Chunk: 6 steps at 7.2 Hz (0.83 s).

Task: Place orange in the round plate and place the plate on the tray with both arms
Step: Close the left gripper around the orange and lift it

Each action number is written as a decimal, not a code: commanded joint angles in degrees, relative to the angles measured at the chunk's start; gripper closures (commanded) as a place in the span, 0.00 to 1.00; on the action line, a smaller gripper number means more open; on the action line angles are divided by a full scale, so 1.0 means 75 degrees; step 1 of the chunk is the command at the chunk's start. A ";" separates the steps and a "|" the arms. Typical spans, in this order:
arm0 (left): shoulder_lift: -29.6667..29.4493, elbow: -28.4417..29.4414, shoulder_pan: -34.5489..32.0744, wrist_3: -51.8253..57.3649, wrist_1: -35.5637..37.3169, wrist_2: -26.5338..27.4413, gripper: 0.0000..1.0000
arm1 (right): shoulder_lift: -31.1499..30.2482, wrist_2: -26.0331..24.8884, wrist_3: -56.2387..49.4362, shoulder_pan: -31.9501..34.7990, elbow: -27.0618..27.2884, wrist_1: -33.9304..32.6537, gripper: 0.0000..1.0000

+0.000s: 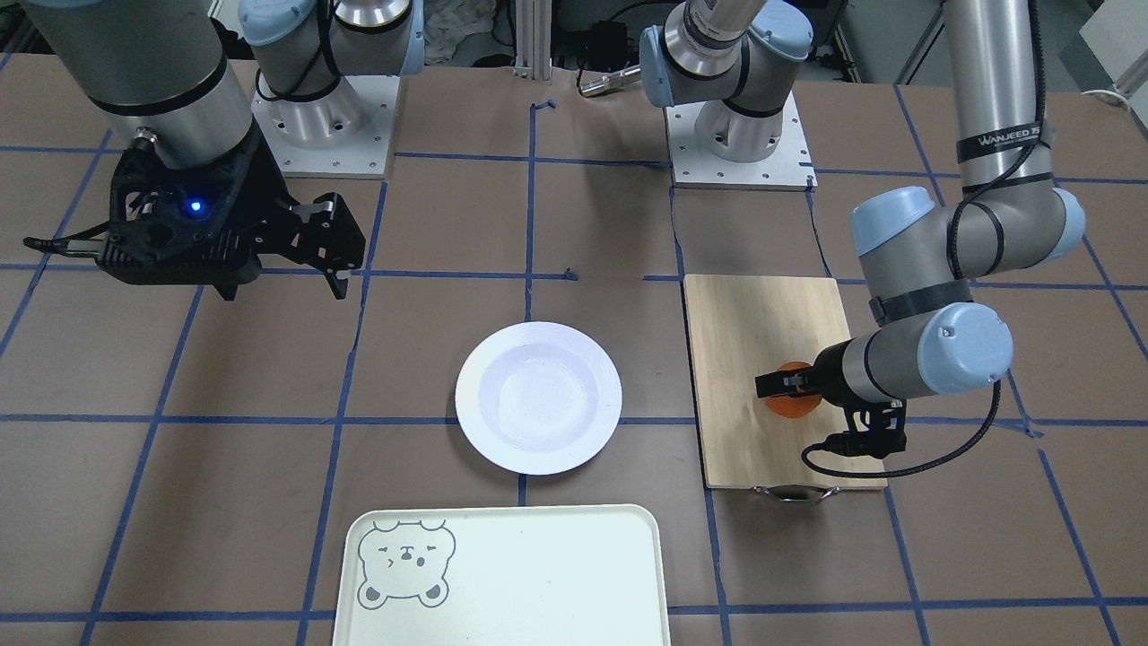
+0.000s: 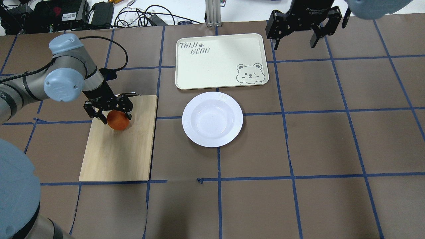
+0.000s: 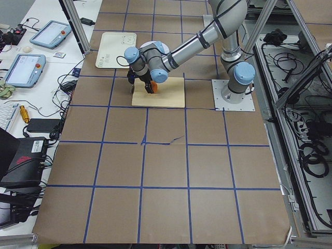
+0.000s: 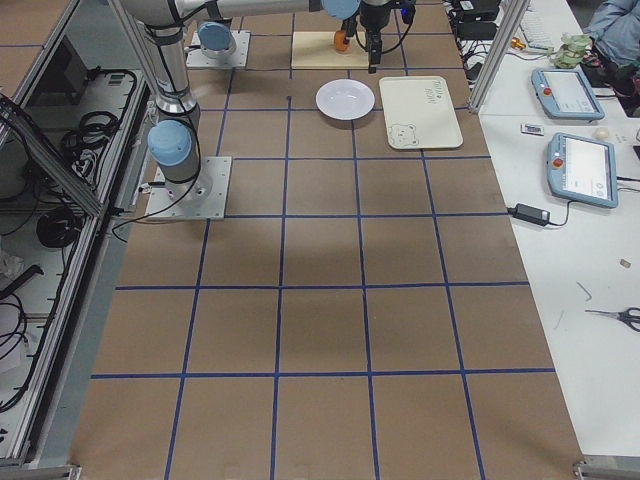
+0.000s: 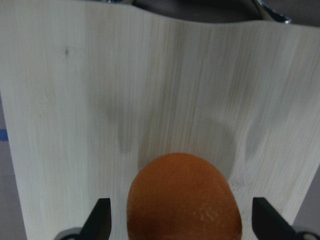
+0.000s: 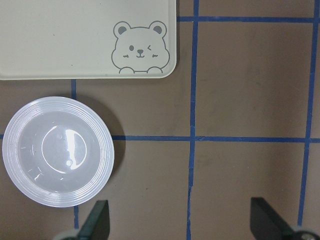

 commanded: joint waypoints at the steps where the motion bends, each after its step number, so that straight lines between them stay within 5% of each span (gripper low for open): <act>1: -0.0001 -0.0072 -0.0001 -0.0128 0.0002 0.0008 0.00 | 0.0000 0.0000 0.0000 -0.0001 0.0000 0.0000 0.00; 2: 0.0011 -0.0002 -0.0001 -0.0117 0.0013 0.0020 0.36 | 0.0000 0.0000 -0.0012 -0.0001 0.0000 0.0000 0.00; 3: 0.0022 0.0022 -0.0001 -0.0291 0.0025 0.0008 0.99 | 0.0000 0.0000 -0.0012 -0.0001 0.0000 0.0000 0.00; 6: 0.0302 0.0080 -0.0105 -0.0630 0.0505 -0.0004 1.00 | 0.0000 0.0000 0.0000 -0.0001 0.0000 0.0000 0.00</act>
